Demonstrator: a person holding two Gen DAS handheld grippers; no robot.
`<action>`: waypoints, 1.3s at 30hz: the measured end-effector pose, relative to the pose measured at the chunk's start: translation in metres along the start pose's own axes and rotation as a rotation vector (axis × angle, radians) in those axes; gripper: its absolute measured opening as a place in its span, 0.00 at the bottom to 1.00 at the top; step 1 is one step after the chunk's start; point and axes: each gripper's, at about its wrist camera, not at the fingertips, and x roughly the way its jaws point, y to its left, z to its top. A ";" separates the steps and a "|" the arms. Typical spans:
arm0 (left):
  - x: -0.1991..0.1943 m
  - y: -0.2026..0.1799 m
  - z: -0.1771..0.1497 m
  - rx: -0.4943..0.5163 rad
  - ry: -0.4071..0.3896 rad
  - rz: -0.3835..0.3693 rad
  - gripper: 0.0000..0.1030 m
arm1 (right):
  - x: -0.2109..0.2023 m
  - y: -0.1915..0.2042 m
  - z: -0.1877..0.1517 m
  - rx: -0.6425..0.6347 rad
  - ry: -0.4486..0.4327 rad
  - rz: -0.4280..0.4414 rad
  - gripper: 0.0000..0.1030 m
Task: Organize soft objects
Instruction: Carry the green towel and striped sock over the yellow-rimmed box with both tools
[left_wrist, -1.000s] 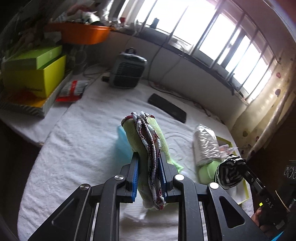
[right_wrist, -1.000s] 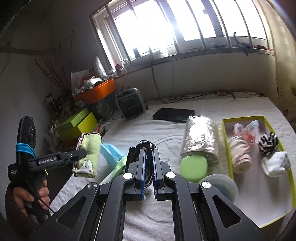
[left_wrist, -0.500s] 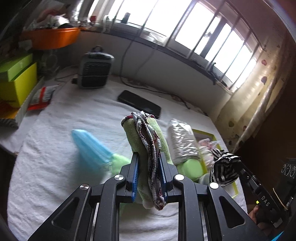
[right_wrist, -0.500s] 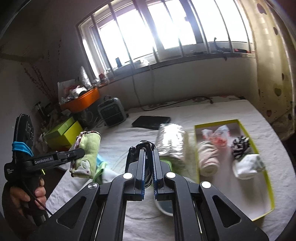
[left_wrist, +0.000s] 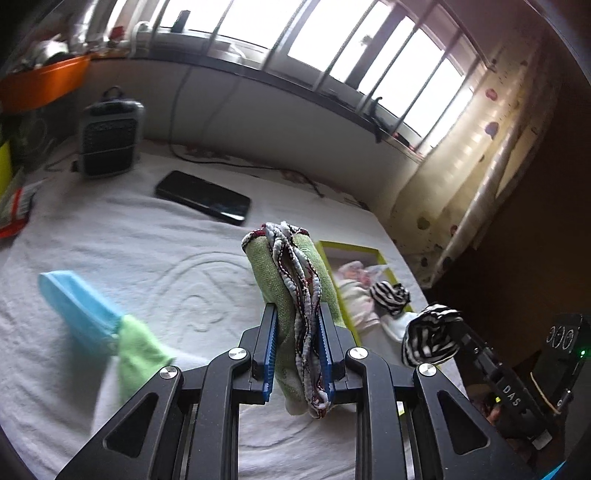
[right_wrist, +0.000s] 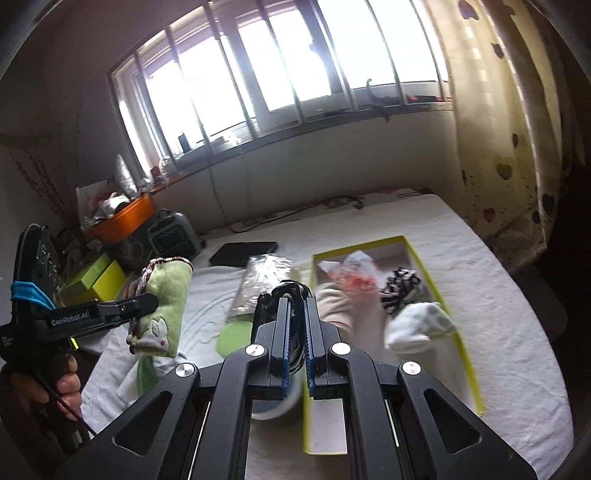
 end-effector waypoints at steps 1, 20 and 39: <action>0.003 -0.004 0.001 0.005 0.004 -0.006 0.18 | -0.001 -0.003 0.000 0.003 0.001 -0.005 0.06; 0.061 -0.078 -0.012 0.102 0.129 -0.141 0.18 | -0.004 -0.069 -0.024 0.081 0.073 -0.143 0.06; 0.111 -0.126 -0.049 0.208 0.276 -0.168 0.18 | 0.009 -0.090 -0.038 0.072 0.127 -0.230 0.06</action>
